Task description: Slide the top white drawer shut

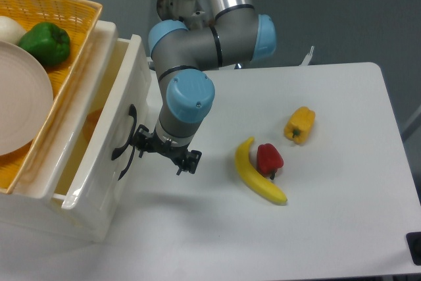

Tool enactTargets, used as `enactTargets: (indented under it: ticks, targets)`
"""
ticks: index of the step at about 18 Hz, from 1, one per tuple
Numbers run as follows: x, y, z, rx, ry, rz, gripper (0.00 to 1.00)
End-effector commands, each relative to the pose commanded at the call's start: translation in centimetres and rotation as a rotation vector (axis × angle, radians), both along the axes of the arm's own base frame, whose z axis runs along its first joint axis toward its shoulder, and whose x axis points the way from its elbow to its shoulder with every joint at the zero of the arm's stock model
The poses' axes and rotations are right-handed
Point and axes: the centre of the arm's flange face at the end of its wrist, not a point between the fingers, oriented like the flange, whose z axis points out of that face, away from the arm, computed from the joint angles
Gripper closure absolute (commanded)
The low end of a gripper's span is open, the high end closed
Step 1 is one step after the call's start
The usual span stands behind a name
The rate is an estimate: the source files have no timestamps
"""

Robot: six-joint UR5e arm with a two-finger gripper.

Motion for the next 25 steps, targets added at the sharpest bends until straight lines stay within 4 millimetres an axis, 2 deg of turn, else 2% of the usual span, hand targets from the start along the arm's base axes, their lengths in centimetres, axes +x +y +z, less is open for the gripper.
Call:
enactTargets:
  ticks: [6, 17, 23, 25]
  targets:
    - [1.6, 0.7, 0.0, -0.003, 0.004, -0.029, 0.0]
    - [1.8, 0.8, -0.1, -0.004, 0.003, -0.032, 0.0]
    - [0.5, 0.6, 0.7, 0.008, 0.017, -0.02, 0.0]
    - [-0.8, 0.1, 0.9, 0.014, 0.021, -0.002, 0.0]
